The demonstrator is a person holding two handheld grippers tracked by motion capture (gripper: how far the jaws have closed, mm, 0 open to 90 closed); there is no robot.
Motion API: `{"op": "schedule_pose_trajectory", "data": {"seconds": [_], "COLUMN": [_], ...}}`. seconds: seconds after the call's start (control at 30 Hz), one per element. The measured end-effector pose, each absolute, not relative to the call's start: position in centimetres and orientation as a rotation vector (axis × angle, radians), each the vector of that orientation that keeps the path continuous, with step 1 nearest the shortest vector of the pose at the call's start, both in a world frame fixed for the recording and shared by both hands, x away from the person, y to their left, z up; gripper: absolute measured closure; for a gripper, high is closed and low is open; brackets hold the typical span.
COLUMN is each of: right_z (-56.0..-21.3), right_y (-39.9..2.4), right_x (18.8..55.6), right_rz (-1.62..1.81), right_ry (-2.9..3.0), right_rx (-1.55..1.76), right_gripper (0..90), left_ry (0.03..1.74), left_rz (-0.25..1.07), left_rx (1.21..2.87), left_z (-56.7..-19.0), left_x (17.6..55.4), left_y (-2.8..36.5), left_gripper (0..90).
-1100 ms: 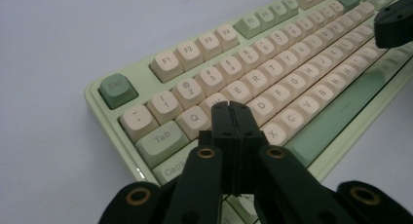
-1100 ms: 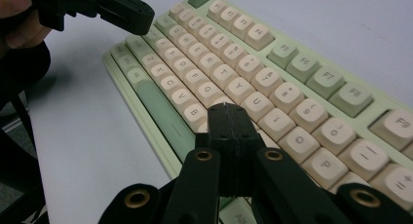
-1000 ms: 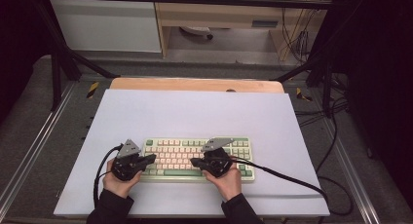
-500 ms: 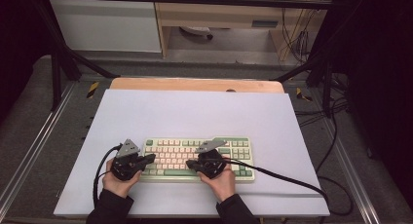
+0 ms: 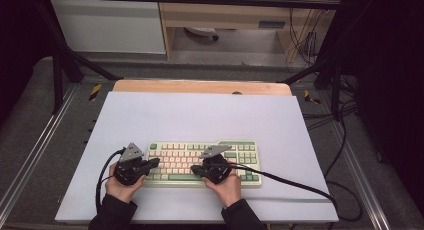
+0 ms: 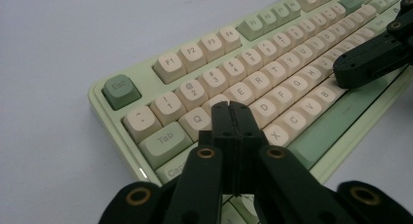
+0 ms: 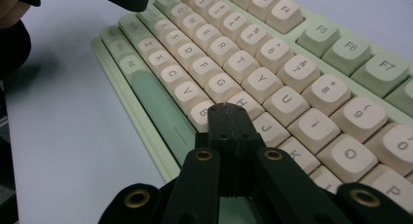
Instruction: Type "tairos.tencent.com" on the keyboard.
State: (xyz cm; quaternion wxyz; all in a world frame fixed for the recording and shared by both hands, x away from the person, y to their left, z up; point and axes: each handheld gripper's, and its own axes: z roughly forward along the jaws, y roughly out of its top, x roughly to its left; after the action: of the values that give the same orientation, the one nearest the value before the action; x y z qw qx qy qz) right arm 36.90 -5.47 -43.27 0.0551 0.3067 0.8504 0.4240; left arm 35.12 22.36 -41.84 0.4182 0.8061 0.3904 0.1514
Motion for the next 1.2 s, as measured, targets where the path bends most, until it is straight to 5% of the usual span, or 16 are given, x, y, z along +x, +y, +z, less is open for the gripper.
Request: {"op": "schedule_pose_trajectory", "data": {"seconds": [1.2], "right_z": [-41.1], "right_y": [-11.1], "right_x": [36.4], "right_rz": [1.281], "right_ry": [2.502], "right_rx": [0.995], "right_gripper": [90.0], "left_ry": [0.938], "left_rz": [0.366], "left_rx": [2.032], "left_z": [-41.6], "left_x": [34.8], "left_y": [20.5], "left_gripper": [90.0]}}
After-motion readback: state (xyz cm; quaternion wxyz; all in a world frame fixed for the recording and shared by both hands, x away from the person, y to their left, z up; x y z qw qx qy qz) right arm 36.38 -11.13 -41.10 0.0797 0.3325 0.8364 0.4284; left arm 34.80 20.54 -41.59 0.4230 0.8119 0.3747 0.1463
